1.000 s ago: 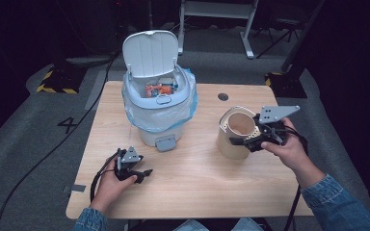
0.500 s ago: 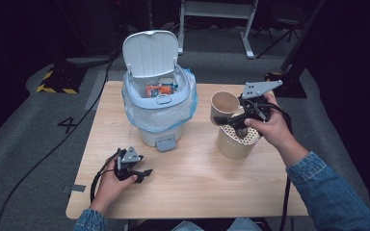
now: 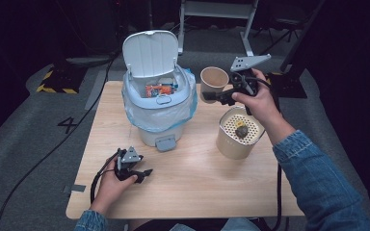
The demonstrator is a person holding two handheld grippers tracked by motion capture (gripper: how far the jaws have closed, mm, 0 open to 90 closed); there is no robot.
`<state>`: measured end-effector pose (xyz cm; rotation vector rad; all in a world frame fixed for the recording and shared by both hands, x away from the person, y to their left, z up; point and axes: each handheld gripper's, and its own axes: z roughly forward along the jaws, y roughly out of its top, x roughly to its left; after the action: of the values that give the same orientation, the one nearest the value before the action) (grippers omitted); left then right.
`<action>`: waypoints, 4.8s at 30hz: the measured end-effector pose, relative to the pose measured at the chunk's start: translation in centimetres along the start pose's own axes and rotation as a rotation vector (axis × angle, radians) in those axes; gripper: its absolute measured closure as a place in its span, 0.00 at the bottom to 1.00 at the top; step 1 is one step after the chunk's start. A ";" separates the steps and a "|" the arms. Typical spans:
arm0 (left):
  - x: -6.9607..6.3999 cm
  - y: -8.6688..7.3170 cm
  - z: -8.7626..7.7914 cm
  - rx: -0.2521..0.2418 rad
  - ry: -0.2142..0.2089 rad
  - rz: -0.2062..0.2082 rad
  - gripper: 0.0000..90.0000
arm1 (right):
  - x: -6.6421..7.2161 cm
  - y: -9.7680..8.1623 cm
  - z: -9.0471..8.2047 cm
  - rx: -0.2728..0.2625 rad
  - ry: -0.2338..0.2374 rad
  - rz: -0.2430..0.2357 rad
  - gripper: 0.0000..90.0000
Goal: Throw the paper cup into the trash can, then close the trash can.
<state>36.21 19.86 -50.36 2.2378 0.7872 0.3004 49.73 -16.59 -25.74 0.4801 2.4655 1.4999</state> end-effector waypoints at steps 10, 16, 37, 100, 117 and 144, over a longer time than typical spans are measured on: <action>0.1 0.2 0.2 -0.001 0.005 -0.006 0.36 | -1.0 2.5 1.8 -0.058 -0.043 0.036 0.33; 0.1 0.2 0.2 -0.003 0.009 -0.005 0.36 | -0.9 4.1 3.9 -0.090 -0.057 0.035 0.33; 0.1 0.3 0.3 -0.002 0.012 -0.003 0.36 | -1.2 5.1 10.2 -0.088 -0.103 0.049 0.33; 0.7 0.4 0.0 0.006 -0.011 -0.035 0.39 | 2.5 -4.2 -10.6 -0.019 -0.213 0.031 0.26; 1.1 1.1 -2.0 -0.016 -0.025 -0.043 0.41 | 2.4 -14.1 -13.7 0.079 -0.292 0.105 0.30; 1.7 0.6 -2.5 0.011 -0.017 -0.104 0.42 | 3.0 -28.8 -11.6 0.277 -0.357 0.292 0.26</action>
<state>36.74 22.00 -48.17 2.1979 0.8951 0.2269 38.27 -37.21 -46.10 1.0959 2.3909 1.0409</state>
